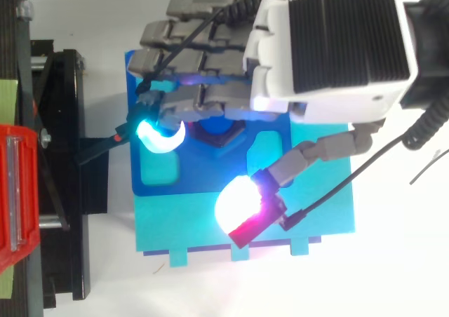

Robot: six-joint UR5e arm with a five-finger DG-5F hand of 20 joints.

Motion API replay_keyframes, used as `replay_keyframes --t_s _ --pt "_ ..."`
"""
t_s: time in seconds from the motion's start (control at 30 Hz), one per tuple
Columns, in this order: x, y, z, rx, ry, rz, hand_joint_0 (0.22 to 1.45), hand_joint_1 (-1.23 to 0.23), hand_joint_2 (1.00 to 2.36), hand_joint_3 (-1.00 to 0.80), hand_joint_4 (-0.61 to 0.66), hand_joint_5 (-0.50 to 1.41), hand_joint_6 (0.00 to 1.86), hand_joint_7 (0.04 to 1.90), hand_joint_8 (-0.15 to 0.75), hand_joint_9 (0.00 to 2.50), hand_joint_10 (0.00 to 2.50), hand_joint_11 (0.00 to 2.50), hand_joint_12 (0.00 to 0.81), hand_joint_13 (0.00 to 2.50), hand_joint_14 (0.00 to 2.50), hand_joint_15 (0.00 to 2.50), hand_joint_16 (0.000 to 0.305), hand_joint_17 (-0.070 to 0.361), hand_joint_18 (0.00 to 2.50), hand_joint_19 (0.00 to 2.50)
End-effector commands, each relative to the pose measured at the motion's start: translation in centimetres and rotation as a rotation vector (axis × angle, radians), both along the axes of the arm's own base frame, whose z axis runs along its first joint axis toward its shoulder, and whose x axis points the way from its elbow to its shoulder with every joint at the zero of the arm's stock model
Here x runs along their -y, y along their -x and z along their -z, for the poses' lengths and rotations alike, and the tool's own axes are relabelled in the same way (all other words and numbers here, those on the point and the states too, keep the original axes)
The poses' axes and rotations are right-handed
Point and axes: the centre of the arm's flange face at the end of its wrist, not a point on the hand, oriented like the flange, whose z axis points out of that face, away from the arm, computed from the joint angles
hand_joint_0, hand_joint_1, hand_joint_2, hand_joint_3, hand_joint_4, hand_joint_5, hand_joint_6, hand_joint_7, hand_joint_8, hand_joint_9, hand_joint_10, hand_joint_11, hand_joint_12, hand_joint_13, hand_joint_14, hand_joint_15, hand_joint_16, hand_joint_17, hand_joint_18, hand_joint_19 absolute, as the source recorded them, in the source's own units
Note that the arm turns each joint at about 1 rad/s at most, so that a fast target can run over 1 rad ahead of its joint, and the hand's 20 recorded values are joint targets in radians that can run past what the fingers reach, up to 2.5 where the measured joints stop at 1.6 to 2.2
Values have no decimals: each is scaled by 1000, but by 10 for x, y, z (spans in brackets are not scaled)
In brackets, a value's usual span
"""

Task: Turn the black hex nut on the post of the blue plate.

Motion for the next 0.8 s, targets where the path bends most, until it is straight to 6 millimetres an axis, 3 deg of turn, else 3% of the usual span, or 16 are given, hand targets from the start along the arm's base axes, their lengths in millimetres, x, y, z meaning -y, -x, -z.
replay_keyframes --t_s 0.0,0.3,0.7,0.77 --pt "-8 -5 9 -4 5 7 461 -357 1000 -500 187 -208 502 722 231 221 0 0 372 75 2 87 59 133 0 249" --pt "-32 -11 10 12 33 23 461 -329 1000 -500 184 -211 502 702 230 219 0 0 373 68 3 85 59 134 0 250" --pt "-39 -11 11 11 40 24 463 -322 1000 -500 188 -207 502 732 230 218 0 0 372 63 2 91 59 133 0 259" --pt "-40 -10 12 4 44 22 447 -412 1000 -500 195 -206 502 737 235 219 0 0 378 66 3 89 60 136 0 248"
